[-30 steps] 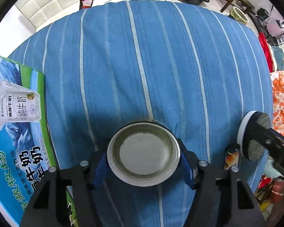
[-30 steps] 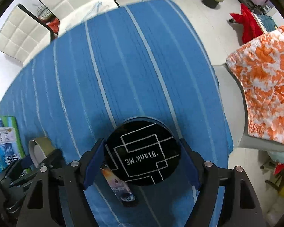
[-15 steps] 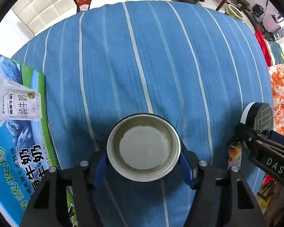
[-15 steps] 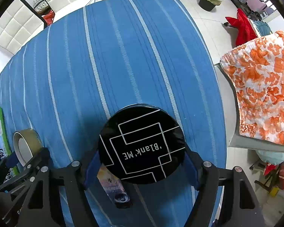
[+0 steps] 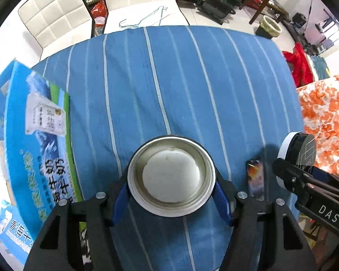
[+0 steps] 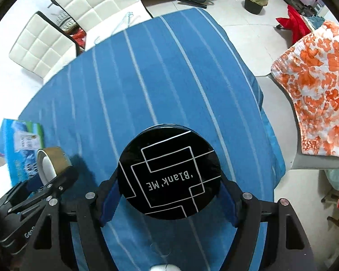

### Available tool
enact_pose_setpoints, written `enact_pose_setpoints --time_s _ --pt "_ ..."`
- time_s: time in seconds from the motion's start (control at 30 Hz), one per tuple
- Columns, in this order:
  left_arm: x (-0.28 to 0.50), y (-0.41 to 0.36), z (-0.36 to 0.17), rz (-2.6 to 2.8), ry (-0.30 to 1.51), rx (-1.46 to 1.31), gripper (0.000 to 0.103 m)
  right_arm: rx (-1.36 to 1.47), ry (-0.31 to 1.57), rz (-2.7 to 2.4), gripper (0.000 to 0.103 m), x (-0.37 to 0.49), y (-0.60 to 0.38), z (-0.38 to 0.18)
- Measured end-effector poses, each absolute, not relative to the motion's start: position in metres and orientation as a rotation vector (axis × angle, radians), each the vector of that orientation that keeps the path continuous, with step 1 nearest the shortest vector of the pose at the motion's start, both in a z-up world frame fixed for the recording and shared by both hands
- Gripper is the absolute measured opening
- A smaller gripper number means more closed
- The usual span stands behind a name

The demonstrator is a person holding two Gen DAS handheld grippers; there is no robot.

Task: Organize rigid objects
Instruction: 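Carry the compact and white tin into the carton and release both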

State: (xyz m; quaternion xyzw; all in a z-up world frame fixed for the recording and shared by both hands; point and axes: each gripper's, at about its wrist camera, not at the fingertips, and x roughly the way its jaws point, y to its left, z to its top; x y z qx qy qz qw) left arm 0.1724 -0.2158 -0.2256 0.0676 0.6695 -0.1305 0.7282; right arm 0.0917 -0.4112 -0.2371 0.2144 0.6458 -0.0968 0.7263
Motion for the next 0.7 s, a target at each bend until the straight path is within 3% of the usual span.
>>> enact_pose_setpoints --time_s 0.37,0.7 --pt "0.145 -0.175 -0.168 -0.318 1.363 0.101 0.062 0.512 1.329 -0.100 0.076 0.072 -0.367 -0.169" --pt "0.121 -0.105 -0.095 -0.305 1.190 0.112 0.062 0.481 1.292 0.022 0.076 0.066 -0.269 -0.120"
